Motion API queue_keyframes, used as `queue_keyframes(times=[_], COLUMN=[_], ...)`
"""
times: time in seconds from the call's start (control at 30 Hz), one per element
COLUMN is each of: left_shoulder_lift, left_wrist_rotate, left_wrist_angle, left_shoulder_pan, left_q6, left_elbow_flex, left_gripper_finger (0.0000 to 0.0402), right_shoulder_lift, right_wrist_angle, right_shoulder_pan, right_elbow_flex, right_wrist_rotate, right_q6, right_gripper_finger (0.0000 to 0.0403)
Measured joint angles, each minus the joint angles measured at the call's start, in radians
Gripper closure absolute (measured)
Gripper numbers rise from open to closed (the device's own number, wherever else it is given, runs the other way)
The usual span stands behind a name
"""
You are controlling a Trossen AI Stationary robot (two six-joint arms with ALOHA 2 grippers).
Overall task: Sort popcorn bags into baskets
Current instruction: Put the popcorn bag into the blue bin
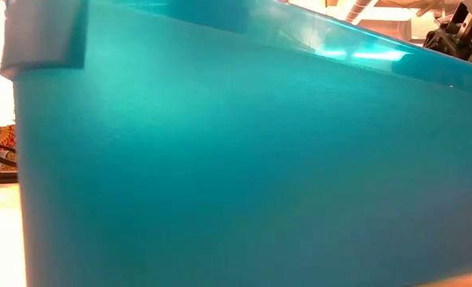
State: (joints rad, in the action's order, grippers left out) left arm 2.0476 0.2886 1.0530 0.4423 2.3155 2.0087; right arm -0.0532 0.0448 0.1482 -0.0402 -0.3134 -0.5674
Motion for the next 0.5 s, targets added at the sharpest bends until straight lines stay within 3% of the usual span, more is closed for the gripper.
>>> queue_keyframes(times=[0.5], left_shoulder_lift=[0.126], left_wrist_rotate=[-0.057], left_wrist_angle=[-0.107], left_shoulder_pan=[-0.004], left_q6=[0.006], left_elbow_flex=[0.0], left_gripper_finger=[0.0401], right_shoulder_lift=[-0.011], right_wrist_angle=[0.0], right_shoulder_pan=[0.0], right_elbow_flex=[0.0], right_wrist_rotate=[0.001], right_q6=[0.001], right_gripper_finger=[0.0212])
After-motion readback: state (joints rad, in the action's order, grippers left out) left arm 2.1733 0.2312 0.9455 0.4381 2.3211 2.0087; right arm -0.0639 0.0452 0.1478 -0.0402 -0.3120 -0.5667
